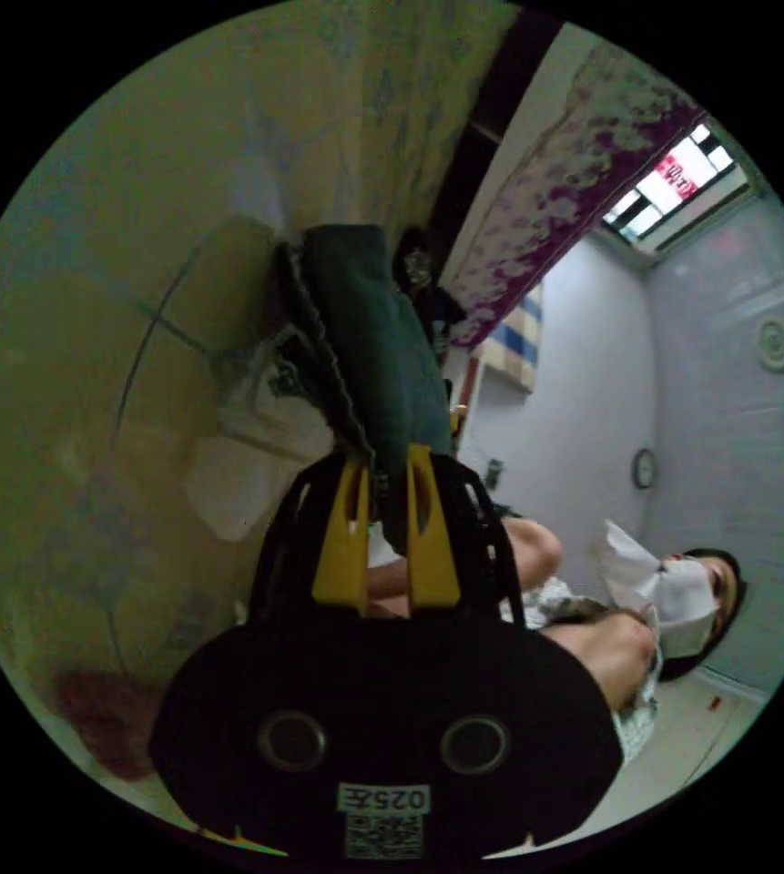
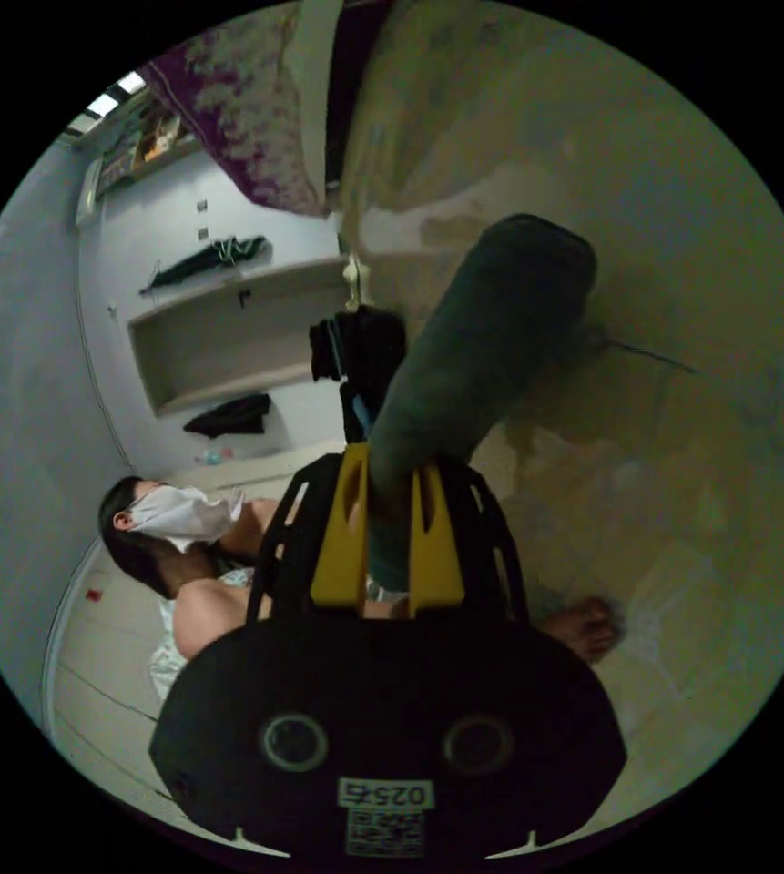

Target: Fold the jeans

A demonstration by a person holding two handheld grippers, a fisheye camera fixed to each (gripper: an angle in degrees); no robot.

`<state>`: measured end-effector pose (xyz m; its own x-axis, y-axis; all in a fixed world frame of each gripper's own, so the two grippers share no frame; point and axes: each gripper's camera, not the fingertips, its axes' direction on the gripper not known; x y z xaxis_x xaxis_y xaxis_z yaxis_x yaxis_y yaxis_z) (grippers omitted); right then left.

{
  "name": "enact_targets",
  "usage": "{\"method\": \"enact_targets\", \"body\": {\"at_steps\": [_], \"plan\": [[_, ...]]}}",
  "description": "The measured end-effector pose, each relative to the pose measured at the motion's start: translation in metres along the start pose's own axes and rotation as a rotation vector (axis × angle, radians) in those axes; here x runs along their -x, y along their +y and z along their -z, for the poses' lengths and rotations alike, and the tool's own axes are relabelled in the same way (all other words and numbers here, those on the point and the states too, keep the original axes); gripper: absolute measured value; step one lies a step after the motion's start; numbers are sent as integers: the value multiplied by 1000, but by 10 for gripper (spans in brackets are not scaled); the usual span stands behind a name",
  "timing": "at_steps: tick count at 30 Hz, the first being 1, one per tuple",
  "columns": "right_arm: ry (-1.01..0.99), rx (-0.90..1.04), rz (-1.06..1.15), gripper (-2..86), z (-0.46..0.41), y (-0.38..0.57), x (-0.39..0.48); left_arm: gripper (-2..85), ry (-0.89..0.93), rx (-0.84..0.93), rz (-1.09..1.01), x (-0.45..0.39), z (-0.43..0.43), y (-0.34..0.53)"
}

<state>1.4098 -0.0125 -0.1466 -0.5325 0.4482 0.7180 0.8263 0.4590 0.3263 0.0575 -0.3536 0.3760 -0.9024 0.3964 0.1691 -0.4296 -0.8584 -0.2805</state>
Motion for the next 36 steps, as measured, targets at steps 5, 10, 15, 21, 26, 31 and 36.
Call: {"method": "enact_targets", "body": {"at_steps": [5, 10, 15, 21, 26, 31, 36], "plan": [[45, 308, 21, 66, -154, -114, 36, 18, 136, -244, -95, -72, 103, 75], [-9, 578, 184, 68, -341, -210, 83, 17, 35, -588, -292, -164, 229, 161], [-72, 777, 464, 71, -522, -258, 175, 19, -237, -899, -558, -268, 321, 255], [168, 827, 681, 82, -688, -292, 188, 22, -395, -1180, -478, -221, 379, 276], [628, 753, 657, 129, -793, -301, 78, 39, -461, -1183, -82, -22, 401, 205], [456, 724, 650, 137, -782, -278, 72, 44, -415, -1209, -169, 54, 403, 213], [626, 709, 687, 118, -709, -227, 96, 37, -500, -1256, -160, 135, 389, 245]]}}
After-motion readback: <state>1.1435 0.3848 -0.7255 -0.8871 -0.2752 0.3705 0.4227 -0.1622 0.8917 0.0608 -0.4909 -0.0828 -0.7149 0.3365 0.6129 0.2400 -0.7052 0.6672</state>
